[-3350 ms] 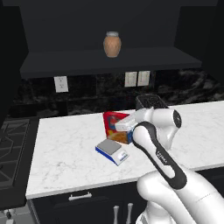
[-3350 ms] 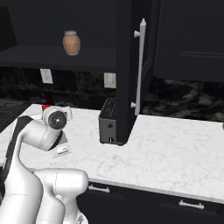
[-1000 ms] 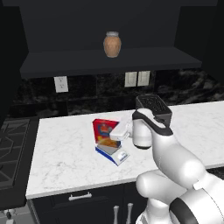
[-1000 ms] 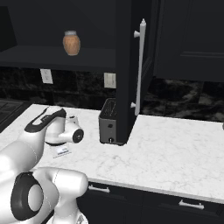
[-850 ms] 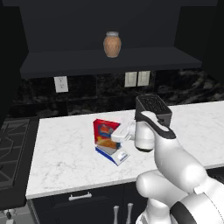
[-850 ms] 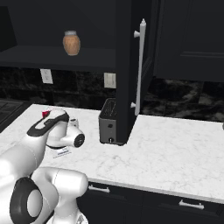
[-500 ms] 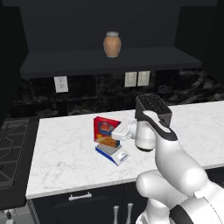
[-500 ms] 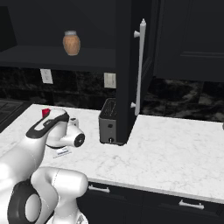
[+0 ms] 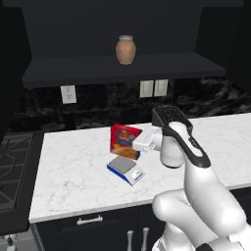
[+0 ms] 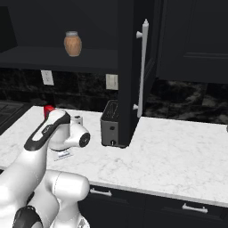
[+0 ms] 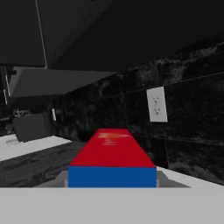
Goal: Pick the boxed food and place it on the digital scale for weighing, and close the cabinet.
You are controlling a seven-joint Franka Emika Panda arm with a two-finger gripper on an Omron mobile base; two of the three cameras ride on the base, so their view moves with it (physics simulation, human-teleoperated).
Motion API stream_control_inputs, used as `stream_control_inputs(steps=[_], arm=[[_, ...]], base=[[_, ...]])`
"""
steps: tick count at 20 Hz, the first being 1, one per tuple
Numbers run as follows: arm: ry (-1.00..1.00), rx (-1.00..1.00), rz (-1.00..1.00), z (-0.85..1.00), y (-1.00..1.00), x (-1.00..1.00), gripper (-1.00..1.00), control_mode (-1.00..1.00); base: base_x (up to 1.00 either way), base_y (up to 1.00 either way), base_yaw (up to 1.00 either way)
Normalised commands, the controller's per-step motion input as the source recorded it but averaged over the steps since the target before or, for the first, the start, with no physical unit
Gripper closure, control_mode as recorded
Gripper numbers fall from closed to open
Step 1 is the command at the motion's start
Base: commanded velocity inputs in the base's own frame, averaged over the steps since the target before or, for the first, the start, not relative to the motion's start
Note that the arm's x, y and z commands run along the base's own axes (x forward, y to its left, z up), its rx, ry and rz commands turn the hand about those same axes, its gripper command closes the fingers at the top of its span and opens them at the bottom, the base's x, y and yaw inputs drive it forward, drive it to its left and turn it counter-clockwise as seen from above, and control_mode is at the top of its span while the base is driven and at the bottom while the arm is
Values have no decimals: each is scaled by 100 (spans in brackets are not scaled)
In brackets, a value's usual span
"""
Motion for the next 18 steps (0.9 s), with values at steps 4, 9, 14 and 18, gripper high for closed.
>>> stream_control_inputs(steps=[4, 9, 14, 18], arm=[[5, 1, 0, -6, -13, -18, 100, -100], [21, 0, 0, -46, 1, -2, 100, -100], [17, 0, 1, -38, 5, 14, 100, -100], [-1, 0, 2, -36, 0, 14, 100, -100]], base=[[0, 0, 0], [0, 0, 0], [0, 0, 0], [0, 0, 0]])
